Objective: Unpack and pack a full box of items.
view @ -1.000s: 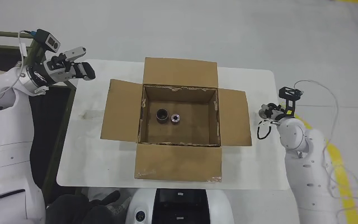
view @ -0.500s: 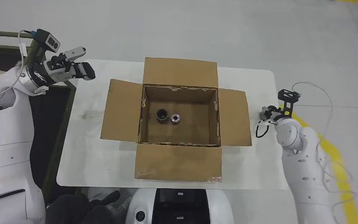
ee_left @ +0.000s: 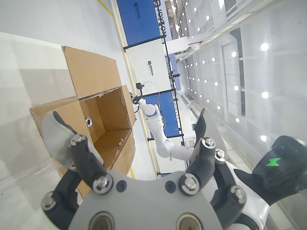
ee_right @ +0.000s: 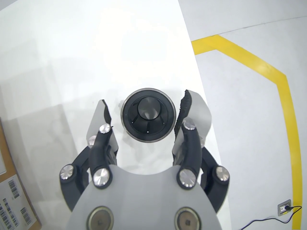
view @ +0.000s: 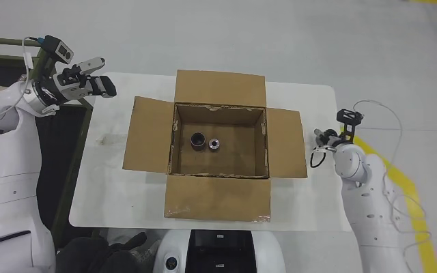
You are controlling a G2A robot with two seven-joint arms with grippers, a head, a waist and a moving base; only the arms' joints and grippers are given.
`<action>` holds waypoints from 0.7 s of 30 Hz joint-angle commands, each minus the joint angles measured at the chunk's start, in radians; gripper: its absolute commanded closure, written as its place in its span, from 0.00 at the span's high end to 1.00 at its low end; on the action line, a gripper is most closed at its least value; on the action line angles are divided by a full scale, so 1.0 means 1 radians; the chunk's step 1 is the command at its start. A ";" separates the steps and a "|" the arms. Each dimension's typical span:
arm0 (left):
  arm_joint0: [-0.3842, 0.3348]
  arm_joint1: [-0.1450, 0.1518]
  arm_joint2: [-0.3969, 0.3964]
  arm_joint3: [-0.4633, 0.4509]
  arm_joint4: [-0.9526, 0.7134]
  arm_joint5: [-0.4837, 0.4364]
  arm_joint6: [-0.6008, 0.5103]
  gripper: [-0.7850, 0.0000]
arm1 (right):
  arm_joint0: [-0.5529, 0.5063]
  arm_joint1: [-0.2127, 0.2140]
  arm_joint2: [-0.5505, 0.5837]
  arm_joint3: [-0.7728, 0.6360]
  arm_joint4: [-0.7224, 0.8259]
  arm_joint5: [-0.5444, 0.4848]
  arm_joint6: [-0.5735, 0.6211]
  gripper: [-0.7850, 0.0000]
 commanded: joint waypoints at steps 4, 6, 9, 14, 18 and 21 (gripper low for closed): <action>0.000 0.000 0.000 0.000 0.000 0.000 0.000 1.00 | -0.034 0.002 0.020 -0.089 0.003 0.019 -0.005 1.00; 0.000 0.000 0.000 0.000 0.000 0.000 0.000 1.00 | -0.055 0.004 0.031 -0.138 0.002 0.028 -0.003 1.00; 0.000 0.000 0.000 0.000 0.000 0.000 0.000 1.00 | -0.086 0.005 0.044 -0.224 0.001 0.041 0.005 1.00; 0.000 0.000 0.000 0.000 0.000 0.000 0.000 1.00 | -0.133 0.008 0.053 -0.380 -0.018 0.047 0.041 1.00; 0.000 0.000 0.000 0.000 0.000 0.000 0.000 1.00 | -0.155 0.011 0.042 -0.493 -0.043 0.030 0.086 1.00; 0.000 0.000 0.000 0.000 0.000 0.000 0.000 1.00 | -0.164 0.012 0.027 -0.567 -0.059 0.006 0.119 1.00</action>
